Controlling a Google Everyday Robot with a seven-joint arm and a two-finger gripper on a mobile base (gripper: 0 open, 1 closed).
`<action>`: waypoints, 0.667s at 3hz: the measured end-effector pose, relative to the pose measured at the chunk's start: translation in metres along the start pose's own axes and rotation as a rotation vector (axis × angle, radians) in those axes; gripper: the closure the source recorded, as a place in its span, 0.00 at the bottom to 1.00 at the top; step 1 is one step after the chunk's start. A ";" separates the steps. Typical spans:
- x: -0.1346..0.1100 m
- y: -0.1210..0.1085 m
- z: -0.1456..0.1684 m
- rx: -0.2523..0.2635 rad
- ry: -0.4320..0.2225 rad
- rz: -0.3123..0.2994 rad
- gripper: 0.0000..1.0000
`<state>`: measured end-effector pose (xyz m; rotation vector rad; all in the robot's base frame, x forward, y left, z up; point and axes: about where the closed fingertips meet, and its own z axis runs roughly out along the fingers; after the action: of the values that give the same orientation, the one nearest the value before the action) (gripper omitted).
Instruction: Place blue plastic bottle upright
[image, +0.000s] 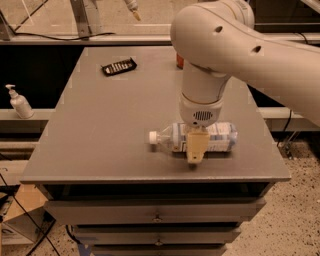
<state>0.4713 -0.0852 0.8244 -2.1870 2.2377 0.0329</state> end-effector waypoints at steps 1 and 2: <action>-0.009 0.003 -0.014 0.034 -0.051 -0.006 0.64; -0.012 0.002 -0.035 0.085 -0.196 -0.001 0.88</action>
Offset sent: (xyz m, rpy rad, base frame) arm -0.0040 0.0145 0.0736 0.4528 -0.1474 -0.0215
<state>0.4699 -0.0737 0.8601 -2.0443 2.0927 0.1428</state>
